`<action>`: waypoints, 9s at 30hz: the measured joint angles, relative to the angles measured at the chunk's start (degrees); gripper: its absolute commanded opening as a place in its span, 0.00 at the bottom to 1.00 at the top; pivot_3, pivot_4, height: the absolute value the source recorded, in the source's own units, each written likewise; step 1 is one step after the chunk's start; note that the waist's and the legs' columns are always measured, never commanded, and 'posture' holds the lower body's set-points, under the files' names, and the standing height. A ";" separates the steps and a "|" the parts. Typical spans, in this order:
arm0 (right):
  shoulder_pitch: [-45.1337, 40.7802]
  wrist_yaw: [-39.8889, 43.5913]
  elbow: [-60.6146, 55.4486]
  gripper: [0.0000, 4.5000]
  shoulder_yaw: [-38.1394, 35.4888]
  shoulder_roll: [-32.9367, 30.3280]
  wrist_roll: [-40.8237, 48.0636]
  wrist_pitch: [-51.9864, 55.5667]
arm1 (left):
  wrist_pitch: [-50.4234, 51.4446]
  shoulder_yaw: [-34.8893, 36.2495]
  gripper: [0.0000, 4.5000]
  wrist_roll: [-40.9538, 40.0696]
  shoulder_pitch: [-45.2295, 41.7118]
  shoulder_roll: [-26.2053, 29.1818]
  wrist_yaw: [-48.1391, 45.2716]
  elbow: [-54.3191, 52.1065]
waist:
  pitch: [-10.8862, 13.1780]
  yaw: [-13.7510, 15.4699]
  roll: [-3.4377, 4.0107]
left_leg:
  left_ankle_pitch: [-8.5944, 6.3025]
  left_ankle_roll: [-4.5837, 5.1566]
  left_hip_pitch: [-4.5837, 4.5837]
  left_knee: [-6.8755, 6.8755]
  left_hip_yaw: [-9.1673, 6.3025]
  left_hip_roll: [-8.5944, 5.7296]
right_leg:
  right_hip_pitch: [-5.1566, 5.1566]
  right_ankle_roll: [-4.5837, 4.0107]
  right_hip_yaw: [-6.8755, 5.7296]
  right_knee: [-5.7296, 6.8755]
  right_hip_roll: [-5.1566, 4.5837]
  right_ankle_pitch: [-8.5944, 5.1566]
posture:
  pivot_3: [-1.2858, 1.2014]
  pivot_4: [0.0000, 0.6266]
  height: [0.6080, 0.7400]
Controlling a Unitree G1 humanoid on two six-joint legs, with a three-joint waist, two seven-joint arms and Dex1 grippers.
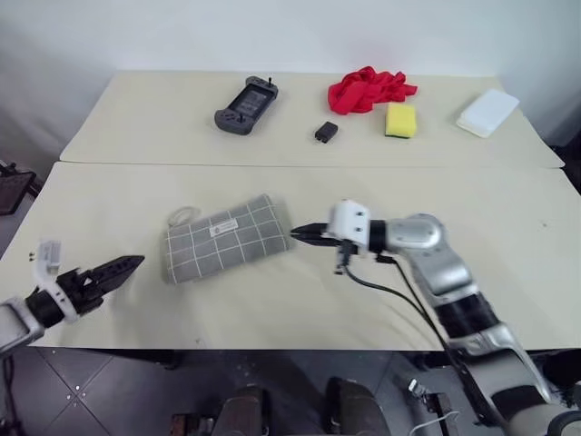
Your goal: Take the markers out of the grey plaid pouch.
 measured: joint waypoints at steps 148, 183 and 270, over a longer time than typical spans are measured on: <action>-10.80 17.67 2.79 0.00 -15.70 -9.58 34.27 63.01 | -98.43 -43.11 0.00 47.48 -17.03 -33.03 -23.43 8.79 | 0.05 0.62 0.02 | -0.05 0.33 -1.68 0.99 0.23 -0.31 | -0.89 0.44 -0.18 -0.21 0.03 0.25 | 0.52 0.24 1.00; -0.78 20.95 11.64 0.40 -29.31 -33.47 30.37 50.55 | -61.21 -36.75 0.00 29.55 -14.20 -32.43 -29.95 -3.59 | 0.03 1.83 0.04 | -0.03 0.33 -1.63 1.08 0.36 -0.27 | -0.83 0.45 -0.10 -0.23 0.07 0.26 | 0.52 0.24 1.00; -5.13 24.52 -20.60 0.72 3.25 -28.66 0.97 31.41 | -90.68 -42.48 0.00 44.69 -14.28 -41.13 -27.81 6.23 | -0.01 1.85 0.17 | -0.03 0.37 -1.62 1.55 0.24 -0.25 | -0.69 0.49 -0.12 -0.05 0.06 0.32 | 0.52 0.24 1.00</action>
